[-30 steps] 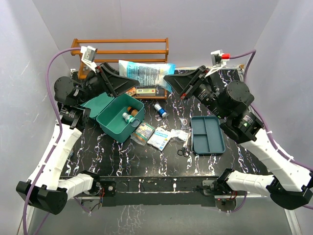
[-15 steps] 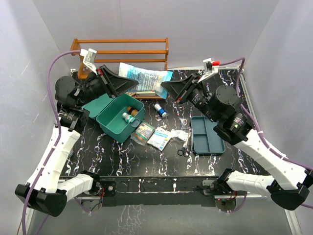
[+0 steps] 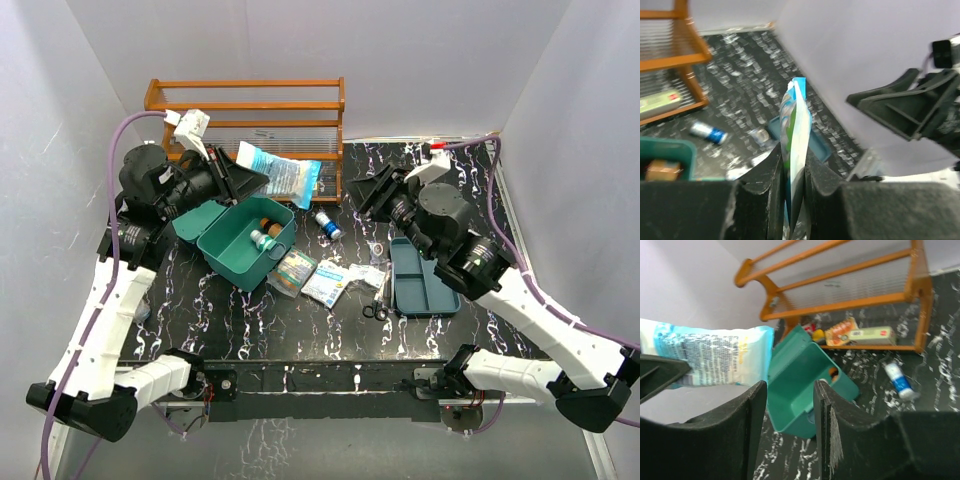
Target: Organize the medicine kit
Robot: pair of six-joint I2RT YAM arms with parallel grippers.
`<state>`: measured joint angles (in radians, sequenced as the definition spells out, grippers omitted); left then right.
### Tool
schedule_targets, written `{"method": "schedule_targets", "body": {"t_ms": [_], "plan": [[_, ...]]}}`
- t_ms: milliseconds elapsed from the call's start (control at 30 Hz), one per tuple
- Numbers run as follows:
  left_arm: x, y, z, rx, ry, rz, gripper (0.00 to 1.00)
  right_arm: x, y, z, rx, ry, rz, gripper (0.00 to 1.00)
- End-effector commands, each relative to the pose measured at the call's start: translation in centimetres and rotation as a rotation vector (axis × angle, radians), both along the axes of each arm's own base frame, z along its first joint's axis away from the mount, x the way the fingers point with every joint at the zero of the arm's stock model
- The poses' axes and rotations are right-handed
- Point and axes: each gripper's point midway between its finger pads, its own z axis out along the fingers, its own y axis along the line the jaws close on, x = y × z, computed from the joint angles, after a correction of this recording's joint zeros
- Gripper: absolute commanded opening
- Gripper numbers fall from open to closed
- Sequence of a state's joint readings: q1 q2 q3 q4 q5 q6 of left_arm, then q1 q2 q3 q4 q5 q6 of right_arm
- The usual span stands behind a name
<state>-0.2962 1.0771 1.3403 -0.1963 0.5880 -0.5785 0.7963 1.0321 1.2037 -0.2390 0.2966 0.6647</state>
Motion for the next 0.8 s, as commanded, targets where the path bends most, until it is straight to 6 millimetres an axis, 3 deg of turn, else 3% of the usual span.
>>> {"method": "schedule_targets", "body": {"t_ms": [0,100,333,533,767], "plan": [[0.5,4.1,-6.4,0.374,0.06,0.118,0.05,1.1,-1.8,-3.8,-0.07,0.094,-0.122,0.41],[0.7,6.0,-9.2,0.541,0.1,0.135,0.06,1.5,-1.2,-7.1,-0.143,0.152,-0.112,0.41],[1.5,9.5,-13.6,0.809,0.232,0.157,0.05,2.4,-0.3,-15.6,-0.369,0.297,-0.089,0.39],[2.8,11.4,-16.5,0.852,0.36,0.14,0.04,1.9,-0.6,-22.4,-0.54,0.417,-0.046,0.36],[3.2,11.1,-20.7,0.843,0.488,0.076,0.05,2.3,-1.4,-26.0,-0.635,0.477,-0.039,0.34]]}}
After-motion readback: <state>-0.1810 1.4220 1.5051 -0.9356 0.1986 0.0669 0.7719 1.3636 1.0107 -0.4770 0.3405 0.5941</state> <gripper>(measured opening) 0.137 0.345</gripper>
